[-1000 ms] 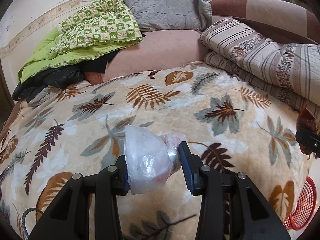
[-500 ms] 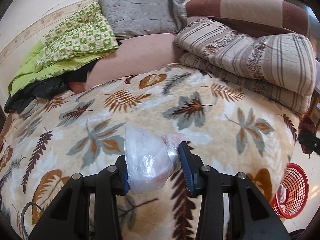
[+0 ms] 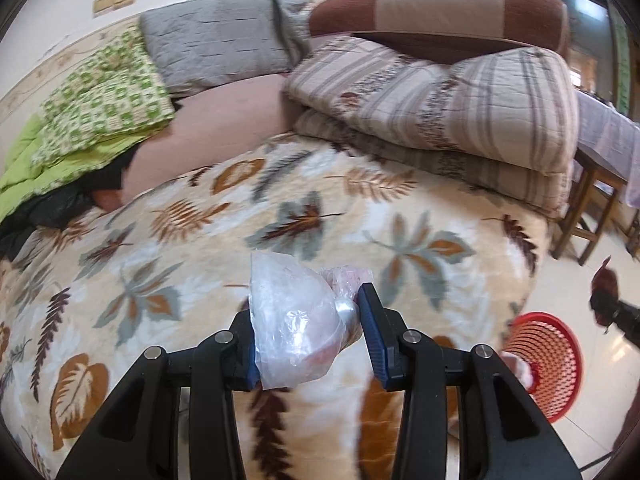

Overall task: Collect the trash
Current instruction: 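Carry the clear bag and candy wrapper to the wastebasket and open both tools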

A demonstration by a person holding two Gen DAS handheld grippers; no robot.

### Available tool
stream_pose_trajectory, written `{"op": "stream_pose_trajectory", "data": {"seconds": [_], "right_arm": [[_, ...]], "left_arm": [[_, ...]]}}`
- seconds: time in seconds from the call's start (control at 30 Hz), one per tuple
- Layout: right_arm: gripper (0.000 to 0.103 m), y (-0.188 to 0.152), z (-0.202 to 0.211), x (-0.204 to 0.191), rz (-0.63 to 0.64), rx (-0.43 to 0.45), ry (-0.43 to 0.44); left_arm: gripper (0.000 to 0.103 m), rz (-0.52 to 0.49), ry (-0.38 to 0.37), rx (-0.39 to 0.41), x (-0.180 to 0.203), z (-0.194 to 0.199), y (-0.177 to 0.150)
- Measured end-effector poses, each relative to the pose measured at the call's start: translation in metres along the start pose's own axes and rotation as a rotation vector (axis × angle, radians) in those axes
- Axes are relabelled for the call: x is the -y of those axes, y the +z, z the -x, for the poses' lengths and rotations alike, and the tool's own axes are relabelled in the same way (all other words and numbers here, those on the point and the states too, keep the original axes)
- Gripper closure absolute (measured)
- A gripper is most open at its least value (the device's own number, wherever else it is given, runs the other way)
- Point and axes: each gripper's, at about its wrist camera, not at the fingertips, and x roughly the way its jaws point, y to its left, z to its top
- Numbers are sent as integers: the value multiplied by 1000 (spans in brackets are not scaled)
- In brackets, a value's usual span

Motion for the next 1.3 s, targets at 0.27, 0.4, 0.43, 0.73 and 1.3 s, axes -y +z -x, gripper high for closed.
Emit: {"op": "stream_pose_trajectory", "data": {"seconds": [0.27, 0.4, 0.43, 0.73, 1.3], "right_arm": [[68, -18, 14, 57, -64, -8, -52], [68, -25, 17, 83, -94, -16, -72], [68, -27, 16, 91, -107, -20, -78], [68, -35, 11, 140, -214, -41, -77], [38, -37, 17, 143, -212, -51, -187]], "left_arm": [[63, -88, -265, -57, 76, 7, 16], [62, -132, -406, -115, 127, 3, 14], [62, -141, -449, -142, 140, 0, 13], [56, -145, -587, -255, 199, -26, 3], [36, -82, -498, -176, 152, -6, 19]]}}
